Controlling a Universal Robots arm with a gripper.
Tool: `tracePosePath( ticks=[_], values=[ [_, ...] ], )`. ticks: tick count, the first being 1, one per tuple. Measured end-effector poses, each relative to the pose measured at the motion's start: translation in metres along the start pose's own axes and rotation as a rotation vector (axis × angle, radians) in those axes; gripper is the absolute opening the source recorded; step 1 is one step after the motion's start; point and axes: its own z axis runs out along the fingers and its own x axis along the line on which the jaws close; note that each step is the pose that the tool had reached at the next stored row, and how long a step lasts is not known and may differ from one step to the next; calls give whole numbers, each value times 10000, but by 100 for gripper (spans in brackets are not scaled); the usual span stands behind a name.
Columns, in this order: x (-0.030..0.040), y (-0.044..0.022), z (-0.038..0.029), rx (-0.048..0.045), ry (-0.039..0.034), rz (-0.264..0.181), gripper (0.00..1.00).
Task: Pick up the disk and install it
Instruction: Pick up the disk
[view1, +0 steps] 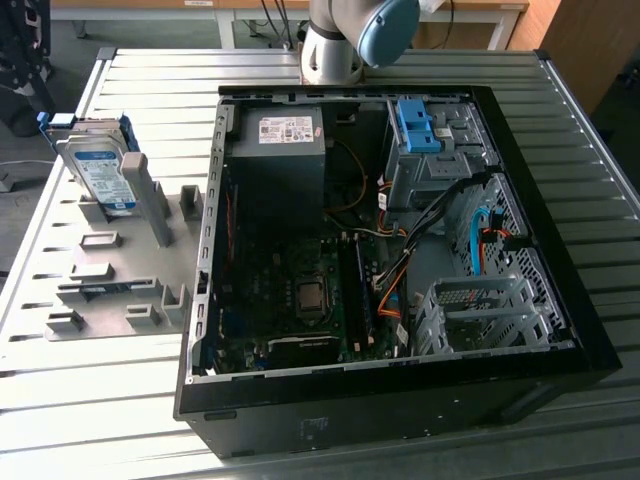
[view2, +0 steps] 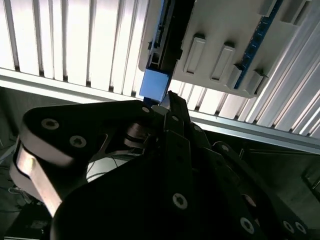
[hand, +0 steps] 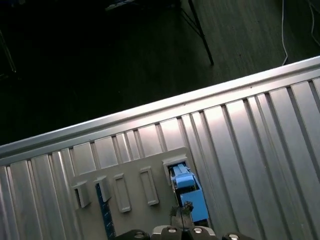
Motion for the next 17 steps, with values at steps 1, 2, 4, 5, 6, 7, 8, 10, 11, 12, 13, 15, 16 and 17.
tracePosePath(
  ticks=[1,2,4,5,6,7,8,10,11,12,13,15,16,17],
  values=[
    [0,0,1,0,7,-181,11],
    [0,0,2,0,15,-360,11],
    [0,0,5,1,30,-719,11],
    [0,0,7,1,37,-897,11],
    [0,0,8,9,42,-1039,11],
    [0,1,11,26,42,-1112,11],
    [1,5,18,75,30,-1117,11],
    [7,23,33,230,-6,-1120,11],
    [9,31,40,287,-21,-1120,11],
    [11,33,47,304,-51,-1123,11],
    [11,34,54,299,-96,-1128,11],
    [10,33,61,298,-95,-1271,11],
    [10,34,64,296,-91,-1412,11],
    [11,34,64,295,-88,-1500,11]
  ],
)
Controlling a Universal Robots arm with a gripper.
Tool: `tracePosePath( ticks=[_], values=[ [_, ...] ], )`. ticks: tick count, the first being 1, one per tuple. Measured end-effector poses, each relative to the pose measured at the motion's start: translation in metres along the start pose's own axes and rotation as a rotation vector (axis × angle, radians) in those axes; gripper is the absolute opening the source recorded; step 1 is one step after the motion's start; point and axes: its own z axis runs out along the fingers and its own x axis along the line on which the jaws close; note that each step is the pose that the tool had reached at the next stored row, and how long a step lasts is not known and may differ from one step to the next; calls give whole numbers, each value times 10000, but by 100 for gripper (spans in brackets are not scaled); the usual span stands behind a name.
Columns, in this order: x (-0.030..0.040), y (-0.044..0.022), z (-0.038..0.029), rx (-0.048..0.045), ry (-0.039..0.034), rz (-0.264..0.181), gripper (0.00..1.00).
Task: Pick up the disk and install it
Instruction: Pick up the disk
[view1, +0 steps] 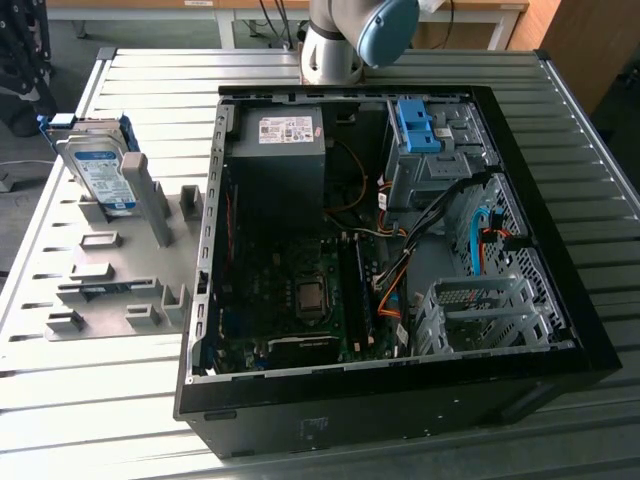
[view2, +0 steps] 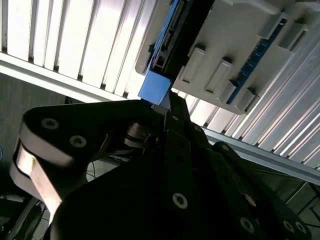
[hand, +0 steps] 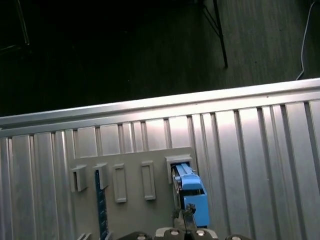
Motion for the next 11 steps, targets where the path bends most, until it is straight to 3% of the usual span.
tracePosePath(
  ticks=[11],
  values=[
    [0,0,1,0,0,-99,11]
  ],
)
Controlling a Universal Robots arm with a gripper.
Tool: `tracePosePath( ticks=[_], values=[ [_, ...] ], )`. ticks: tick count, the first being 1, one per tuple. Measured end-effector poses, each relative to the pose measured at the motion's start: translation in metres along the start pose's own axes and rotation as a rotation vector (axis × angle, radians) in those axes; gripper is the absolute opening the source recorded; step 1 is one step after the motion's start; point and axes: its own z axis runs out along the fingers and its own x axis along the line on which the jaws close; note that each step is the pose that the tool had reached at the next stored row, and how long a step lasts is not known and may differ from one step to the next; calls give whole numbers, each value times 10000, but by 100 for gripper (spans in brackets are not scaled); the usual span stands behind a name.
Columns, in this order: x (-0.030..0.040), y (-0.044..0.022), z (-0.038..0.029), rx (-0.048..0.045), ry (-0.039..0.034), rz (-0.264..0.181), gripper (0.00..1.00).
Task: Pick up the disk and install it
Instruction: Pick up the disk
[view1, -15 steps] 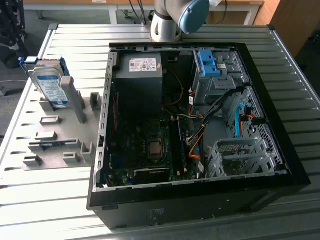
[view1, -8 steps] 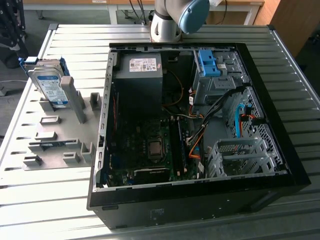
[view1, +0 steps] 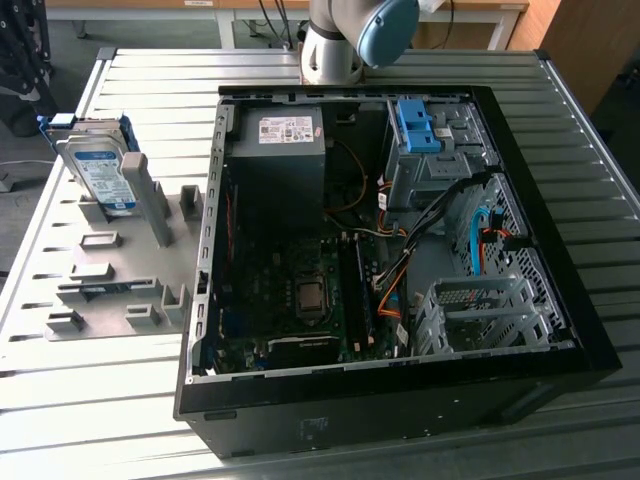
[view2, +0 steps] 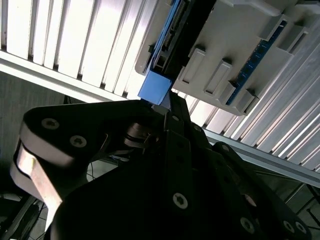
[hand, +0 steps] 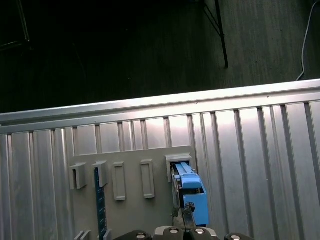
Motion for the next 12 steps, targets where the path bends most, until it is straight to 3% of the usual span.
tracePosePath(
  ticks=[9,12],
  values=[
    [0,0,1,1,4,-101,11],
    [0,0,11,55,-1,-101,11]
  ],
)
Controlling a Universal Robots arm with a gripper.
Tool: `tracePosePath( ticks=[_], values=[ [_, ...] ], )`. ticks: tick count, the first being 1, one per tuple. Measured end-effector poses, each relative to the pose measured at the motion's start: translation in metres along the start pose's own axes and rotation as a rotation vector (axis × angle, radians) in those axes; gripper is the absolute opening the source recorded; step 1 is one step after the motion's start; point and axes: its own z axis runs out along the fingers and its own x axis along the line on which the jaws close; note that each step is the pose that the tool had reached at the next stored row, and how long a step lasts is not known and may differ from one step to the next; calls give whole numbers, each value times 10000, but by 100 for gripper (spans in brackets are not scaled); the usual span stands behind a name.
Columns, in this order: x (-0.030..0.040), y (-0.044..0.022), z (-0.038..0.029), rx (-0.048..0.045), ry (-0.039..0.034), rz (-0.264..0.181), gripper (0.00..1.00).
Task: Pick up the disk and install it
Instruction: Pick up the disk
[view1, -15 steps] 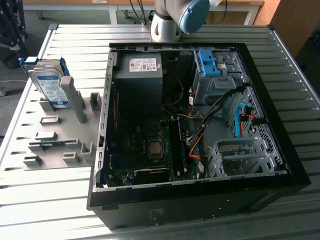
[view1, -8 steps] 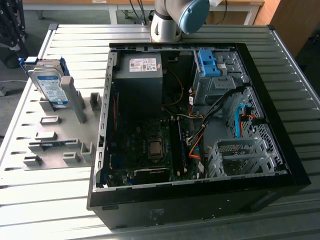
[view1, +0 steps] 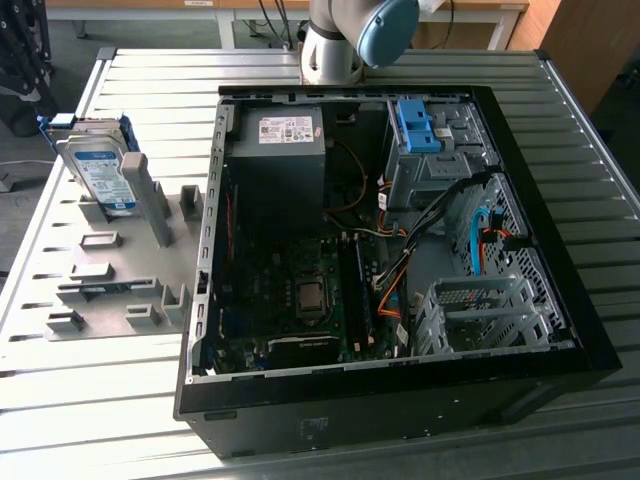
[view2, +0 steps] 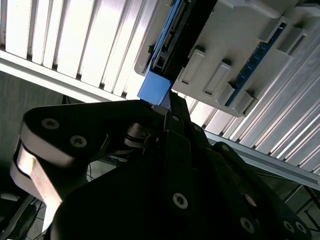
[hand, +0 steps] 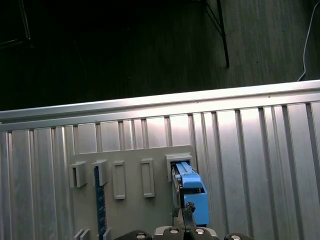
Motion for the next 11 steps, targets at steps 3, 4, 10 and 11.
tracePosePath(
  ticks=[3,4,10,11],
  values=[
    [-11,3,13,41,-3,9,17],
    [-25,4,18,47,-4,29,23],
    [-77,10,96,51,11,50,47],
    [-77,10,114,50,11,49,47]
  ],
)
